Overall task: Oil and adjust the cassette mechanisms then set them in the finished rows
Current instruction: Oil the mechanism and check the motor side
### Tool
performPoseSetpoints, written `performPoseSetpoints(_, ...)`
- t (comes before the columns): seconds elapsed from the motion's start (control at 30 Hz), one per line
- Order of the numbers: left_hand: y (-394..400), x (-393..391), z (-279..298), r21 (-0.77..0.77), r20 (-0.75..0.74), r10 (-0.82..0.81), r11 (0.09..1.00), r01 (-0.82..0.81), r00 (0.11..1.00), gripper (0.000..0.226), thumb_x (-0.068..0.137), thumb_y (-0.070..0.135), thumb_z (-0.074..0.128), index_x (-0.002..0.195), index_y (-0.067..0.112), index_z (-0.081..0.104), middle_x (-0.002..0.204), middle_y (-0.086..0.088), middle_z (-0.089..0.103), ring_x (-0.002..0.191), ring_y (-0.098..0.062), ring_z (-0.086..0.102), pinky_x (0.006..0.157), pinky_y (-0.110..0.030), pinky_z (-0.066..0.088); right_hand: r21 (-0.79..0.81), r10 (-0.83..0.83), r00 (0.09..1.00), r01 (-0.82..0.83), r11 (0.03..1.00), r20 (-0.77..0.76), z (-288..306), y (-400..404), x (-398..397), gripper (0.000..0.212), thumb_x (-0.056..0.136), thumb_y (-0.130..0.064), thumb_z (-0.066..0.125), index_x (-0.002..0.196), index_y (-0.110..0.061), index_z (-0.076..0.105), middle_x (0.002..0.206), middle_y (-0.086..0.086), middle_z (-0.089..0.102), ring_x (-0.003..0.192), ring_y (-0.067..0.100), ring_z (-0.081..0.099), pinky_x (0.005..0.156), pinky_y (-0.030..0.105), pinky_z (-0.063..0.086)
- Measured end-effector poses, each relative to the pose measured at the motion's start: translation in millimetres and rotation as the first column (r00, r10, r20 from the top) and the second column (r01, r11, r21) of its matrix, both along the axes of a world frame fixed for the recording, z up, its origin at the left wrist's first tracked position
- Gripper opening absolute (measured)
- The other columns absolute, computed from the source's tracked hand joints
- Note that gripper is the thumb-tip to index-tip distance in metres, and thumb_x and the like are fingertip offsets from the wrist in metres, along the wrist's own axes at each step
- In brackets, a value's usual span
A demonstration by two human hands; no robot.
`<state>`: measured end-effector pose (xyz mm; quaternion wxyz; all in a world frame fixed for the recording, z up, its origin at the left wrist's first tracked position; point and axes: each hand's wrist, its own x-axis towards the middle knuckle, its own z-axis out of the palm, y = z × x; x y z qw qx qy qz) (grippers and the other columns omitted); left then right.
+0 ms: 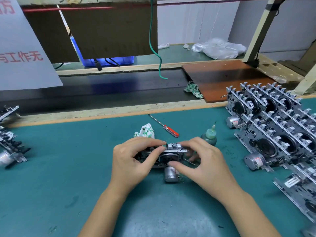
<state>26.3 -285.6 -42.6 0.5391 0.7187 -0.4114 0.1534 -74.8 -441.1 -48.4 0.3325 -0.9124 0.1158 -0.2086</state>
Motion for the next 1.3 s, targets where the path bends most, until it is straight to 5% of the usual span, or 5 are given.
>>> performPoseSetpoints(0.13,0,0,0,0.011,0.009,-0.003,1.0,0.003,1.0,0.017,0.08,0.026,0.065,0.08,0.013,0.076,0.08,0.018,0.068,0.073,0.006,0.063,0.067,-0.011,0.046,0.262,0.099,0.994,-0.109,0.959,0.054,-2,5,5,0.035,0.072,-0.035,0.078,0.104,-0.033,0.063,0.098,-0.016,0.062,0.097,0.001,0.058,0.083,0.01,0.04)
performPoseSetpoints(0.33,0,1,0,0.013,0.026,-0.002,1.0,0.001,1.0,0.016,0.08,0.026,0.064,0.08,0.015,0.076,0.081,0.02,0.067,0.073,0.004,0.063,0.068,-0.012,0.047,0.551,0.186,0.981,-0.184,0.814,0.052,-4,3,12,0.03,0.075,-0.011,0.079,0.096,-0.027,0.064,0.094,-0.006,0.069,0.092,0.011,0.065,0.09,0.029,0.048)
performPoseSetpoints(0.63,-1,-1,0,0.01,0.016,0.0,1.0,0.0,1.0,0.016,0.08,0.026,0.064,0.08,0.016,0.076,0.084,0.021,0.067,0.073,0.007,0.061,0.068,-0.011,0.046,0.62,0.276,0.959,-0.257,0.741,0.068,-4,-3,14,0.028,0.076,-0.008,0.075,0.097,-0.021,0.063,0.089,-0.003,0.068,0.083,0.009,0.063,0.08,0.02,0.048)
performPoseSetpoints(0.83,-2,-2,0,-0.004,-0.018,-0.033,0.999,0.033,0.999,0.015,0.08,0.025,0.065,0.078,0.015,0.076,0.079,0.021,0.067,0.073,0.004,0.063,0.069,-0.014,0.047,0.615,0.271,0.96,-0.26,0.745,0.077,-4,-5,15,0.03,0.072,-0.002,0.076,0.097,-0.016,0.064,0.102,0.016,0.062,0.09,0.012,0.062,0.085,0.022,0.048)
performPoseSetpoints(1.3,-2,-6,-1,-0.011,-0.008,-0.039,0.999,0.038,0.999,0.016,0.08,0.023,0.064,0.075,0.012,0.074,0.077,0.013,0.07,0.074,-0.002,0.066,0.069,-0.023,0.052,0.634,0.233,0.965,-0.254,0.73,0.118,-6,-2,11,0.03,0.071,0.002,0.076,0.093,-0.014,0.065,0.099,0.007,0.056,0.088,0.009,0.064,0.081,0.019,0.049)
